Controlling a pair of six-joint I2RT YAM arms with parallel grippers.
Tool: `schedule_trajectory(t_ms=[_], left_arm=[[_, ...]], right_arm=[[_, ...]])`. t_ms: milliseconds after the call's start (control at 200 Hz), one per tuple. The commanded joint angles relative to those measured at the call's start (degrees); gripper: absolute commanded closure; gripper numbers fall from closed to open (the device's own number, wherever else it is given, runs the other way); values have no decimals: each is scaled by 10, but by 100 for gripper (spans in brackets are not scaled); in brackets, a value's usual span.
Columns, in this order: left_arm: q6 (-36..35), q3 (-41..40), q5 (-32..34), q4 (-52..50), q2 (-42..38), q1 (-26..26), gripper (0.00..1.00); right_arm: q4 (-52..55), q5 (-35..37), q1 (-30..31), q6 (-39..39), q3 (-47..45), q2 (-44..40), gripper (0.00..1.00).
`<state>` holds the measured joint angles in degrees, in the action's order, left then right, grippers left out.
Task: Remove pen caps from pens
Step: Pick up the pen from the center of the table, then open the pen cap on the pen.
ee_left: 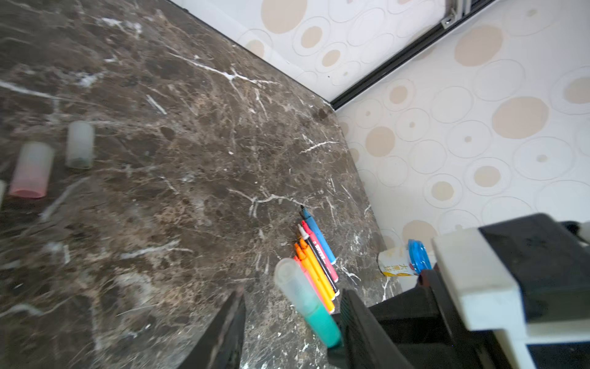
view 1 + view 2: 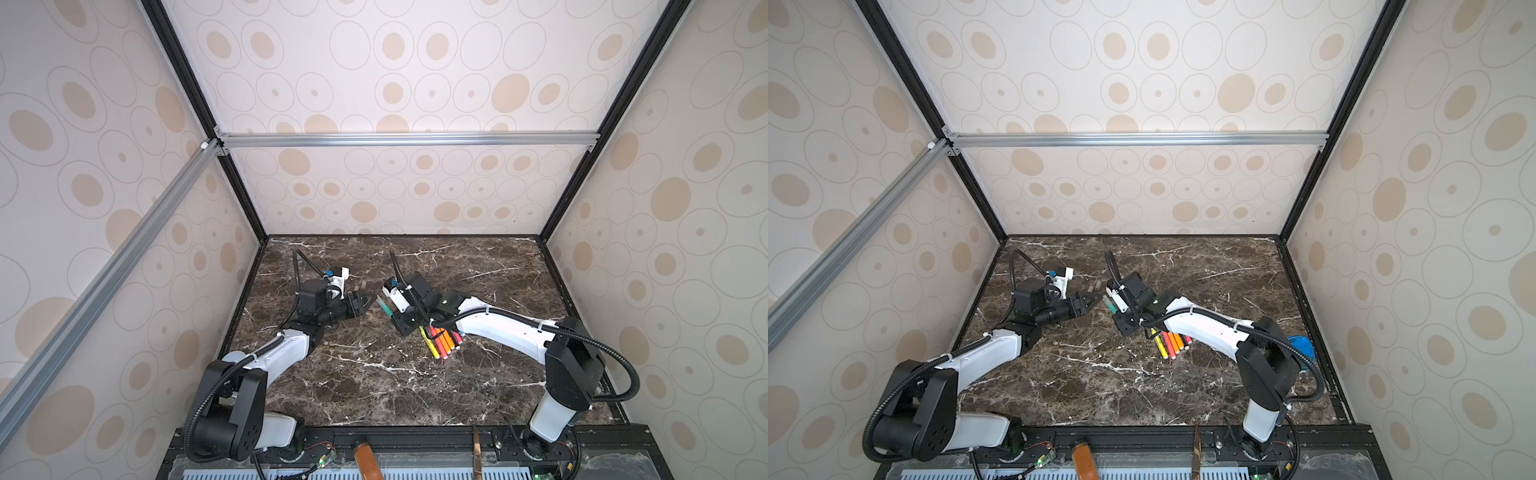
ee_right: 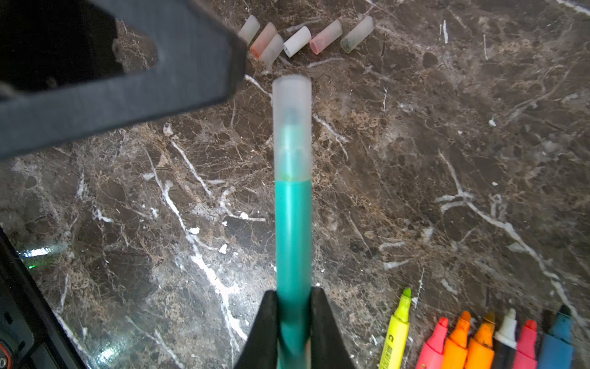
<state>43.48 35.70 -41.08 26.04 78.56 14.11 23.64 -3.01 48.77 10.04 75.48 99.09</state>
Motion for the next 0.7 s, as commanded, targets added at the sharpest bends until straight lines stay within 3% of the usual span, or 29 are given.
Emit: schedule_trajectory(t_ms=[0,355,525,695], left_arm=[[53,6,-17,89,15,17,50],[60,19,-3,89,39,36,52],[62,26,4,85,35,37,62],[60,29,11,81,34,37,66]], right_arm=[[-23,-12,-1,13,-5,-19,100],[-54,-10,-1,18,-19,-43,100],[-56,-14,-1,20,-22,-43,100],[-63,-19,-2,25,-30,-44,100]])
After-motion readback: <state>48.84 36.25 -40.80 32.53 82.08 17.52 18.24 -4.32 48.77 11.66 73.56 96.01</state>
